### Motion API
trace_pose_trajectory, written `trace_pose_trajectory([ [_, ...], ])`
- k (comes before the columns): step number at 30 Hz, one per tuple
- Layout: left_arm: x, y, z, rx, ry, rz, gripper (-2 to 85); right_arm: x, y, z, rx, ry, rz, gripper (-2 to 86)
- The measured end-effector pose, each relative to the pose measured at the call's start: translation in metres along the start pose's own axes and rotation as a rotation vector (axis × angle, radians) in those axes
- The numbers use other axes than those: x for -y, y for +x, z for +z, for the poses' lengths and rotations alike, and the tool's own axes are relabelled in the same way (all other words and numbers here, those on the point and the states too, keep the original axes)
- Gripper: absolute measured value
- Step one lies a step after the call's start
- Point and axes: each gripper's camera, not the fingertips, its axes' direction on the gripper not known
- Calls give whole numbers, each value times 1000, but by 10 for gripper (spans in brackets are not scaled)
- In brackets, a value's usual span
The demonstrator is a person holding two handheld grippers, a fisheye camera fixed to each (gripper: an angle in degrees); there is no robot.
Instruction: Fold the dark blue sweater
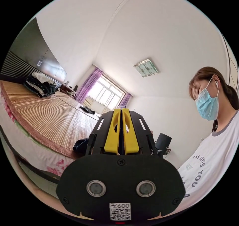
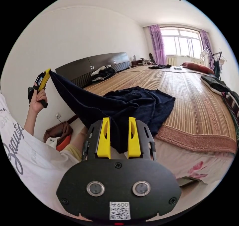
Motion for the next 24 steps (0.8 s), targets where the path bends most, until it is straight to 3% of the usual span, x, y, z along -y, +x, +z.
trace_pose_trajectory([
  [5,6,2,-8,-9,-10,-24,10,-19,23,-22,153,0,22,31],
  [8,10,4,-18,-5,-10,-30,11,-32,36,-47,166,95,55,0],
  [11,19,11,-26,-87,-21,50,12,-39,57,-97,64,265,131,-7],
  [15,57,48,-35,-292,-42,275,16,-33,78,-224,19,642,229,-8],
  [17,85,64,-40,-404,-42,302,17,-22,61,-297,-67,773,165,-8],
  [20,128,101,-55,-562,20,394,17,-4,-17,-382,-474,850,-154,-8],
  [22,147,116,-64,-521,79,444,16,-8,-65,-402,-687,936,-365,-8],
  [24,166,121,-61,-406,104,502,15,-13,-70,-406,-709,1026,-391,-8],
])
